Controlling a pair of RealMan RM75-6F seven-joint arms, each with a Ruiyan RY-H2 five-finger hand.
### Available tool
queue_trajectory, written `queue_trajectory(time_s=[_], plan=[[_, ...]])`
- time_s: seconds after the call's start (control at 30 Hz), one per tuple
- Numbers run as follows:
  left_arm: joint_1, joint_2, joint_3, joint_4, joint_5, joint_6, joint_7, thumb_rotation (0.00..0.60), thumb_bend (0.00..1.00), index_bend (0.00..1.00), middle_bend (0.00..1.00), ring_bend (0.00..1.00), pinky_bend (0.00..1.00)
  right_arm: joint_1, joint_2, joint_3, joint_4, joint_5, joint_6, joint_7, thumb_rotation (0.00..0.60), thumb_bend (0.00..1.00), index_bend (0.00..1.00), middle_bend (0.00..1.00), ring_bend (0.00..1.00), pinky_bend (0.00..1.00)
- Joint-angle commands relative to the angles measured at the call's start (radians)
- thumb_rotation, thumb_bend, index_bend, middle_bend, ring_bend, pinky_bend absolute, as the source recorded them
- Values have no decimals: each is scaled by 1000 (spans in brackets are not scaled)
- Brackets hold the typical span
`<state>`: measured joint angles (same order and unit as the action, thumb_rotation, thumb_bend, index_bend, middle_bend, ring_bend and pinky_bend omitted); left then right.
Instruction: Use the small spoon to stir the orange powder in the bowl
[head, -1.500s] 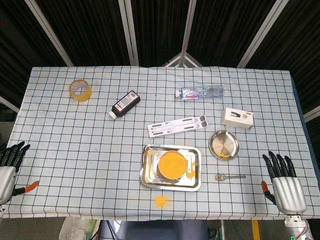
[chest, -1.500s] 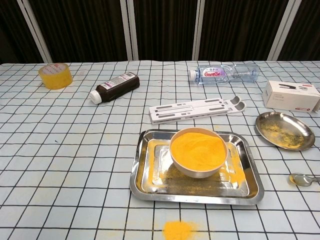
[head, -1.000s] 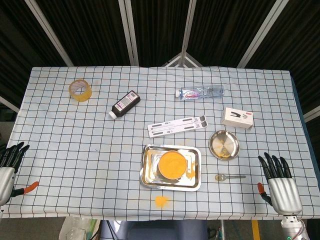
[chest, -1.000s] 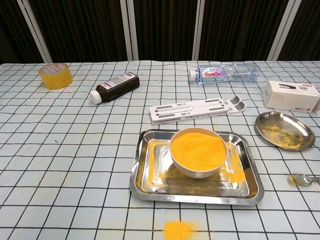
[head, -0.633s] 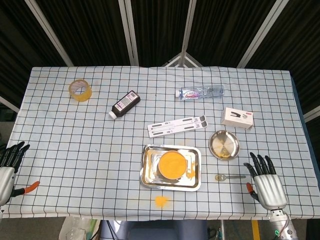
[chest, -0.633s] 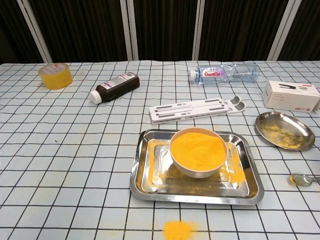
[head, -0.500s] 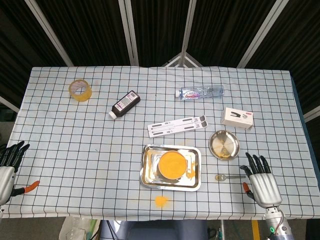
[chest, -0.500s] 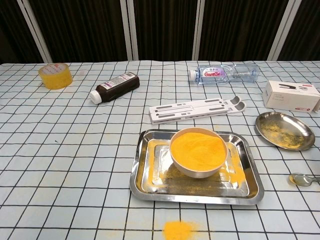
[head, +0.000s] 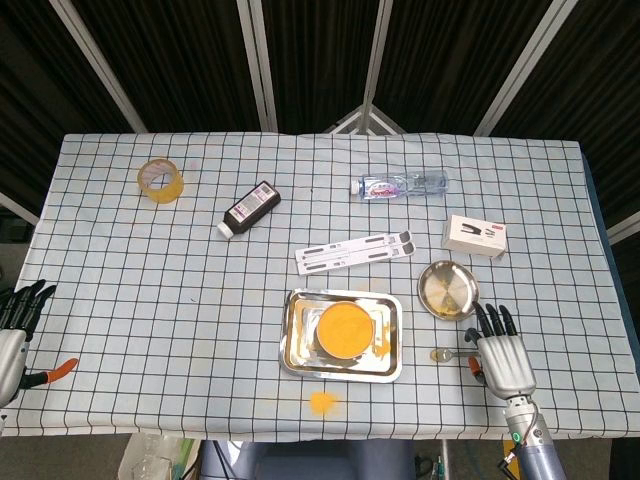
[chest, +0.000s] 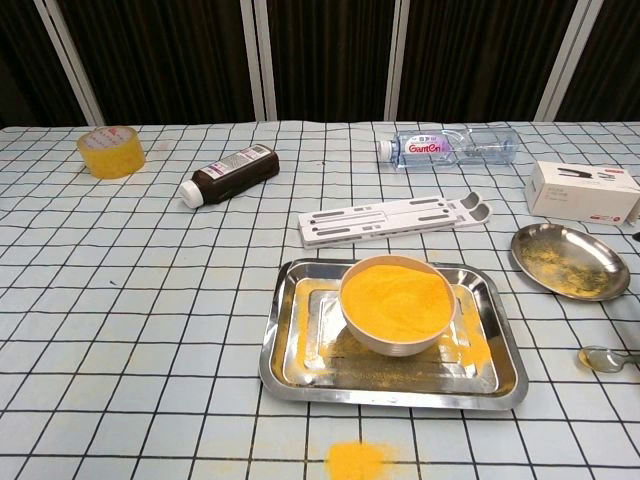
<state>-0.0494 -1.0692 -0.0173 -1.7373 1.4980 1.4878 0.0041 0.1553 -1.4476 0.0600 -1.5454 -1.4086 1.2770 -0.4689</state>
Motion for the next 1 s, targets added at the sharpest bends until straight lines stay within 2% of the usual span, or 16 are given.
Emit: queue_trajectory(time_s=[0.03, 0.3, 1.0], plan=[[-2, -2, -1, 1, -3, -4, 3, 600, 0, 0, 0, 0, 0, 10, -21, 9, 24, 17, -7, 1, 600, 427, 485, 103, 0, 0], [-7, -13, -11, 8, -4, 2, 2, 600, 0, 0, 0, 0, 0, 16, -50, 2, 81, 34, -9, 7, 600, 427, 486, 104, 0, 0], [-5, -26, -11, 24, 22, 25, -15, 600, 0, 0, 0, 0, 0, 4, -91, -11, 152, 80, 10, -10, 600, 428, 486, 104, 0, 0]])
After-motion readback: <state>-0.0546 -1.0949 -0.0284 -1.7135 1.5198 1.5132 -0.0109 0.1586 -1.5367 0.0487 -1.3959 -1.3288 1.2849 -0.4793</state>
